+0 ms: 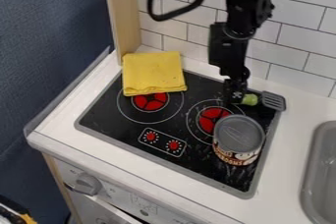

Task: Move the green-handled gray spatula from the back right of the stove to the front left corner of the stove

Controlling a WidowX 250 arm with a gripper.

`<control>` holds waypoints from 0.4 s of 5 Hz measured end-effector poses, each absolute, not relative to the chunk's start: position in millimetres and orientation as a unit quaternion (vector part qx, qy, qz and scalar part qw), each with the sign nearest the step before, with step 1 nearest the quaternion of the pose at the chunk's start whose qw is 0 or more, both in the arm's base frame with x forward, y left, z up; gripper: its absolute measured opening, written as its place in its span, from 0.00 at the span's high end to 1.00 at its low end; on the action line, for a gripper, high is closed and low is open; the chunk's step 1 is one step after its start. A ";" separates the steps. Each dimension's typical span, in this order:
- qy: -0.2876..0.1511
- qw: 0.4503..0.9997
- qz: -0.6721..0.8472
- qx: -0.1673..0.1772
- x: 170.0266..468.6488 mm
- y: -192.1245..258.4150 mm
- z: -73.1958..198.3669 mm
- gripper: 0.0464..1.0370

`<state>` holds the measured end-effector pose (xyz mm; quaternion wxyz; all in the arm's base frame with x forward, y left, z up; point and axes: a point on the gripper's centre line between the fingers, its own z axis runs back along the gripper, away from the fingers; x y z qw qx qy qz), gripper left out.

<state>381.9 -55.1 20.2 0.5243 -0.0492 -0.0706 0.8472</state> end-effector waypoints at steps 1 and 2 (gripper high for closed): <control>-0.074 0.535 0.840 -0.043 391.2 -59.5 7.0 0.04; -0.070 0.545 0.835 -0.035 395.8 -63.7 -4.6 0.04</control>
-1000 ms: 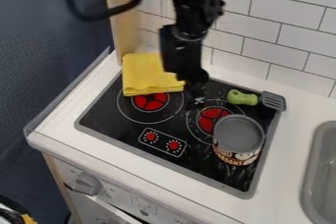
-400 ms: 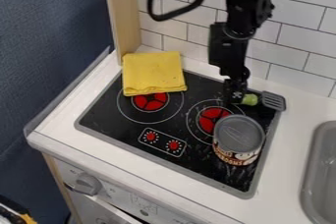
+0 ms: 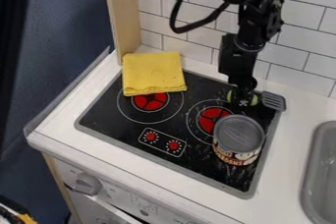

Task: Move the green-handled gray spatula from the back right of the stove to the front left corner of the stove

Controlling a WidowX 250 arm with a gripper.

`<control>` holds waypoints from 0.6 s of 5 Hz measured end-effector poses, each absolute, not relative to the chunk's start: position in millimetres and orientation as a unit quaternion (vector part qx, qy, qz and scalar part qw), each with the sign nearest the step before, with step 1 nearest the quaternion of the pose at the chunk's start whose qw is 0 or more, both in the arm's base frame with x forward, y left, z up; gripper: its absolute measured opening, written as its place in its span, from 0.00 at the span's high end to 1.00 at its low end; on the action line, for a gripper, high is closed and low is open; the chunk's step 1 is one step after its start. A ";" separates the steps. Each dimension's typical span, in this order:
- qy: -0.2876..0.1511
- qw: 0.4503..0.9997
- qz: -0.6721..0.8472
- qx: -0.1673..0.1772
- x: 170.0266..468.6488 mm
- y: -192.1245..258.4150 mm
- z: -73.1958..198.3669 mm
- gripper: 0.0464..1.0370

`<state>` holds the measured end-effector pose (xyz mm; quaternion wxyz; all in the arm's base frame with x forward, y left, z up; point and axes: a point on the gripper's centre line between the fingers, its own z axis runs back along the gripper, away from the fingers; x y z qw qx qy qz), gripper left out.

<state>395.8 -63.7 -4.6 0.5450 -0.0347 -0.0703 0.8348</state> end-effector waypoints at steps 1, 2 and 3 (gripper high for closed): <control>-0.060 0.551 0.831 -0.032 395.9 -66.6 -14.0 0.09; -0.048 0.553 0.830 -0.053 398.2 -72.6 -15.7 0.38; -0.050 0.547 0.834 -0.052 396.8 -71.5 -17.6 0.66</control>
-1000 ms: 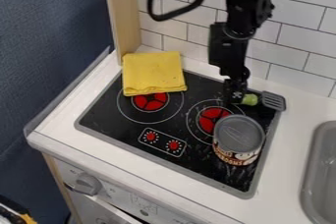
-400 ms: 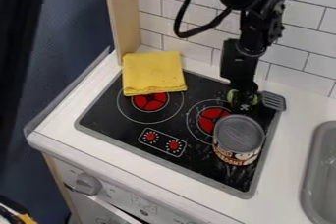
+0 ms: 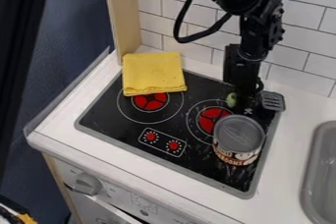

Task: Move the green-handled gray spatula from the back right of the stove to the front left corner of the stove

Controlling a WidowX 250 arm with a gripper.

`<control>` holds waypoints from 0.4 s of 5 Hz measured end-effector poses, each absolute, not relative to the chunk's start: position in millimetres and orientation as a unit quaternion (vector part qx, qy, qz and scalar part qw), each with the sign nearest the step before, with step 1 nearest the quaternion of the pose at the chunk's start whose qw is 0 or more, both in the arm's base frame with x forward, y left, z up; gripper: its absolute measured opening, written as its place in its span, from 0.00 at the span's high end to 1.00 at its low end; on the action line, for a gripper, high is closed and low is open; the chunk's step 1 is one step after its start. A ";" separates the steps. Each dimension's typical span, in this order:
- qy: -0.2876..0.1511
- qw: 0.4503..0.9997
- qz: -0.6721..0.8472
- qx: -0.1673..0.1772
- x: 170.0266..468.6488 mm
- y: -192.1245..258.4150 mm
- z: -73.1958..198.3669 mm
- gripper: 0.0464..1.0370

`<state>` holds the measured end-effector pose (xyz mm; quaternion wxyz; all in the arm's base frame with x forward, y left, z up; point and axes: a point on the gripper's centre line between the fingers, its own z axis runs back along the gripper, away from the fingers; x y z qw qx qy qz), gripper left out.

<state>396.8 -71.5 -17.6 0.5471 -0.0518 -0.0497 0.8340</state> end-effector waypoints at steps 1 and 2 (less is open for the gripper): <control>-0.052 0.544 0.836 -0.050 394.4 -71.1 -17.7 0.68; -0.041 0.520 0.852 -0.035 382.4 -70.3 -10.4 0.68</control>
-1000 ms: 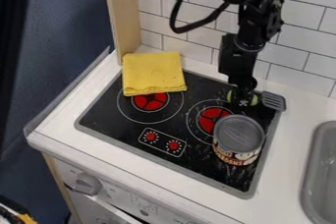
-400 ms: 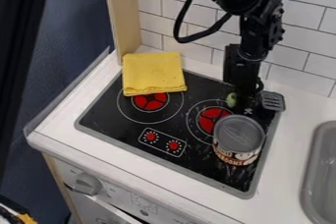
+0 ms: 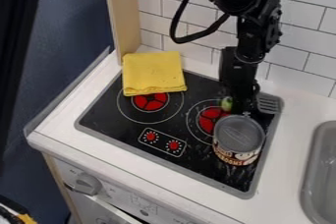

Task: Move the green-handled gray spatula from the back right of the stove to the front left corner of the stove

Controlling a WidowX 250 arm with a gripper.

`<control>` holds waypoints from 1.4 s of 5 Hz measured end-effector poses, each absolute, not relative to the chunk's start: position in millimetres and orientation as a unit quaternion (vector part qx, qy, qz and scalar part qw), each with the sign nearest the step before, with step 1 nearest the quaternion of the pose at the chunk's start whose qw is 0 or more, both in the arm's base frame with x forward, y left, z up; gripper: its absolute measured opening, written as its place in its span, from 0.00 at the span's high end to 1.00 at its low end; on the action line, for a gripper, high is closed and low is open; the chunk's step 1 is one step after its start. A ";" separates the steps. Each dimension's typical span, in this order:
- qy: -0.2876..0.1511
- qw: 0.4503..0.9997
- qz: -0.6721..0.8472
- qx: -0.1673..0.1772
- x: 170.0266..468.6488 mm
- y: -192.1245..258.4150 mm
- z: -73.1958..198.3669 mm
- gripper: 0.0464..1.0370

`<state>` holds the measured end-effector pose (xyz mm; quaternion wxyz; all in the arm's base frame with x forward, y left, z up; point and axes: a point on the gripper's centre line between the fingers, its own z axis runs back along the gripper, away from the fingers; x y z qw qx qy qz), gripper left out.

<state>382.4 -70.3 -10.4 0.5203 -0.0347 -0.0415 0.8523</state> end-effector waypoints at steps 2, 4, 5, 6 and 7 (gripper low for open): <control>-0.082 0.481 0.870 -0.066 357.8 -24.2 57.2 0.68; -0.099 0.475 0.873 -0.048 310.2 66.0 72.8 0.68; -0.113 0.467 0.877 -0.026 287.5 99.8 60.1 0.68; -0.107 0.472 0.875 -0.011 267.3 116.4 46.2 0.68; -0.085 0.469 0.879 0.020 249.0 120.4 20.6 0.68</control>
